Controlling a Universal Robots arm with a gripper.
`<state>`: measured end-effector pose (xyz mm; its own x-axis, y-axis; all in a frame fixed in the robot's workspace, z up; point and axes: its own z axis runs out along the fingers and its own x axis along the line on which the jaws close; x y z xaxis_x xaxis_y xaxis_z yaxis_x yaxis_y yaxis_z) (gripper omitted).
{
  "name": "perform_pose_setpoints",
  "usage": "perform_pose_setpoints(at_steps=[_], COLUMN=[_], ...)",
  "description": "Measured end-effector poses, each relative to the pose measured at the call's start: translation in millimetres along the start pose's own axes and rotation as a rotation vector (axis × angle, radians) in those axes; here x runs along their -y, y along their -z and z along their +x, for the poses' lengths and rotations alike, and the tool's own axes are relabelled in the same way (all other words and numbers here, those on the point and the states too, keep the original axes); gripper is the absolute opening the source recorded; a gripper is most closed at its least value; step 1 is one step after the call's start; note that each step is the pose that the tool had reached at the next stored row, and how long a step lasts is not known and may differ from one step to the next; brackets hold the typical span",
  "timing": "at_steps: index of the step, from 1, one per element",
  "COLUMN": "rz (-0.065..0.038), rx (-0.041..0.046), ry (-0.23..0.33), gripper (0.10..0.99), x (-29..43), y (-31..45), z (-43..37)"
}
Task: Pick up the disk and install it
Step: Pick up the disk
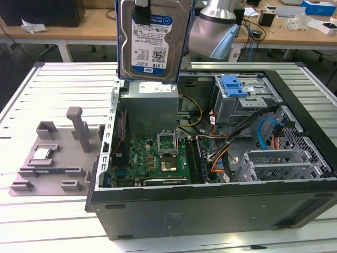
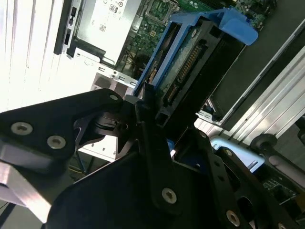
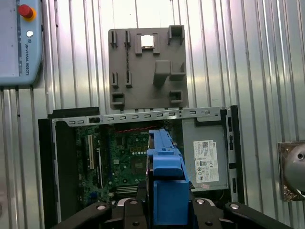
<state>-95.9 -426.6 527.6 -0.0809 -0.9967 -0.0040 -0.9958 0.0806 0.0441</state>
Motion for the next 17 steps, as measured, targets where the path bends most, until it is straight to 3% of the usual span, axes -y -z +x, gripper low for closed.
perform_pose_setpoints(at_steps=[4, 5, 8, 11, 17], rz=[0.0, 0.0, 0.0, 0.001, 0.001], rx=[-0.0022, -0.0039, -0.0053, -0.0086, -0.0118], ry=[0.0, 0.0, 0.0, 0.0, -0.001], gripper=[0.365, 0.365, 0.365, 0.365, 0.365], x=[0.9, 1.5, 2.0, 2.8, 3.4], y=[-0.4, -0.8, -1.0, -1.9, -2.6], z=[11.0, 18.9, 23.8, 33.9, 41.5])
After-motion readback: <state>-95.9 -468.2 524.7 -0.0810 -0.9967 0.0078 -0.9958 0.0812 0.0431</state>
